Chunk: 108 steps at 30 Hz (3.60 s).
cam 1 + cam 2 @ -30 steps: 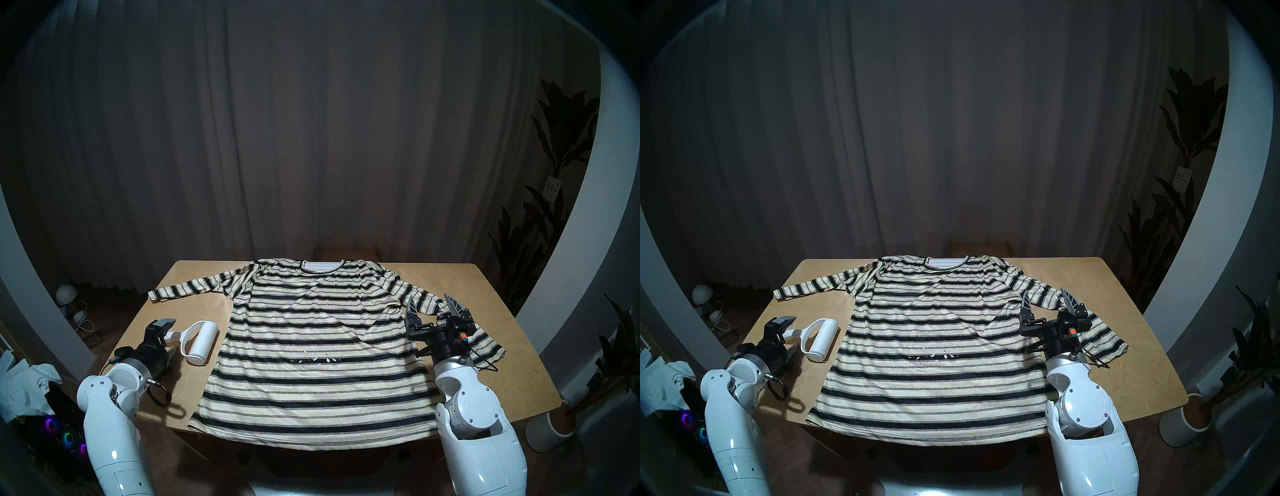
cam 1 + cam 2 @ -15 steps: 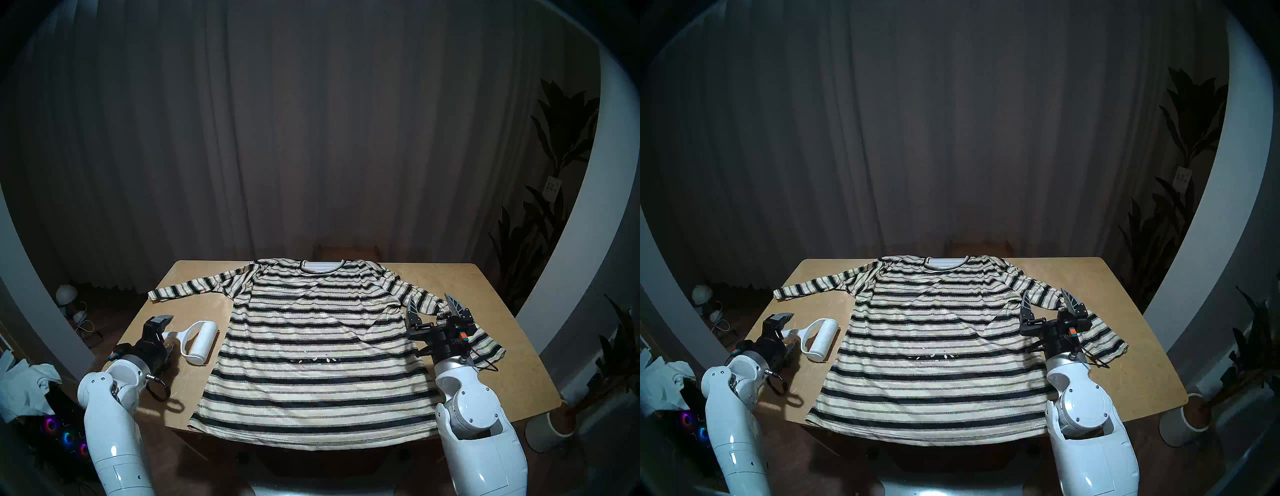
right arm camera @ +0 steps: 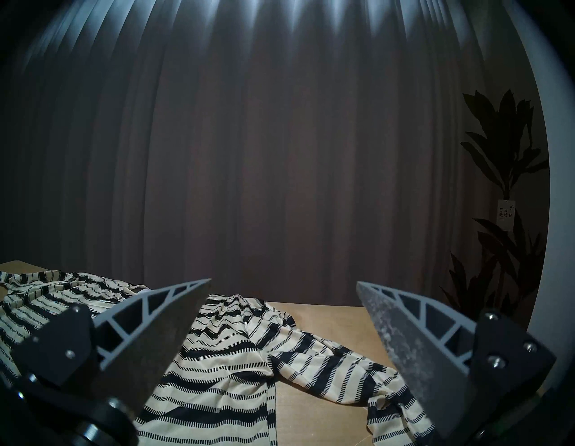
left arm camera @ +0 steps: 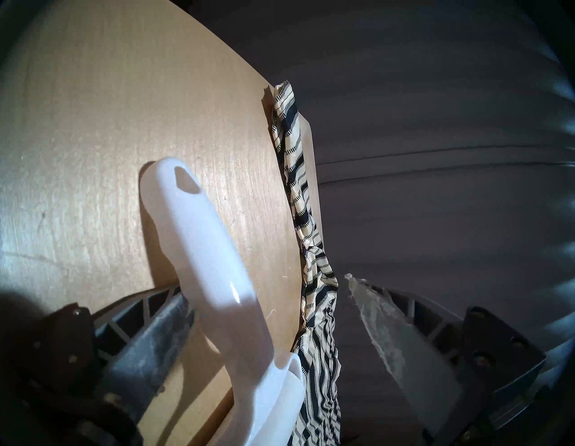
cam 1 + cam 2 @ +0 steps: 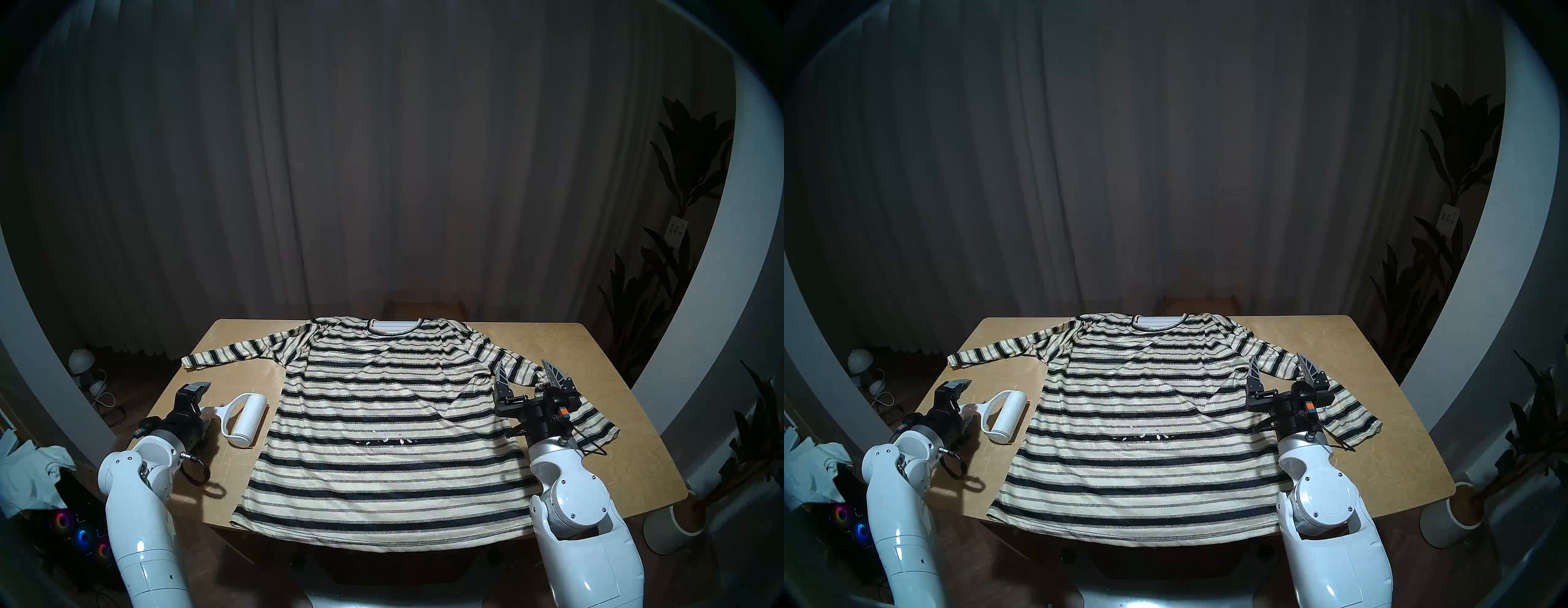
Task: Use the fur roller to clean a top
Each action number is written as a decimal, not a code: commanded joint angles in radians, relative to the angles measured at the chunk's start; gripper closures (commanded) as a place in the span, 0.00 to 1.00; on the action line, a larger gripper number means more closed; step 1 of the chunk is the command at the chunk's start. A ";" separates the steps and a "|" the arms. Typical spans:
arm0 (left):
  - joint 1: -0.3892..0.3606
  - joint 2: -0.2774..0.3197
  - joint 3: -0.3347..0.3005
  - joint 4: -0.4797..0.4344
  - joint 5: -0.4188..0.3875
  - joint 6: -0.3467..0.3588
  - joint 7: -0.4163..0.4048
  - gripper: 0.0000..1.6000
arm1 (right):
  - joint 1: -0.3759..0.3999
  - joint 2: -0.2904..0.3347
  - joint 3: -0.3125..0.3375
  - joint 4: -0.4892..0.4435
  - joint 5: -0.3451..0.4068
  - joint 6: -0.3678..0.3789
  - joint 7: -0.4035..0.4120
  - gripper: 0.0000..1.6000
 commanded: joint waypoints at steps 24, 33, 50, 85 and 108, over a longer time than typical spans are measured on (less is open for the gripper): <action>0.007 -0.017 0.028 0.032 0.021 -0.029 -0.010 1.00 | 0.018 0.005 0.006 -0.018 0.009 0.003 -0.006 0.00; 0.008 -0.046 0.014 -0.038 -0.007 -0.039 -0.014 1.00 | 0.021 0.003 0.022 -0.022 0.023 0.009 -0.011 0.00; 0.010 -0.112 -0.027 -0.260 -0.103 -0.032 0.067 1.00 | -0.064 0.030 0.036 -0.045 -0.007 0.012 -0.005 0.00; 0.176 -0.149 0.295 -0.549 -0.201 -0.278 0.297 1.00 | 0.063 0.166 0.095 0.216 0.168 -0.027 0.324 0.00; 0.260 -0.116 0.598 -0.607 -0.094 -0.545 0.301 1.00 | 0.157 0.205 0.043 0.305 0.094 -0.049 0.347 0.00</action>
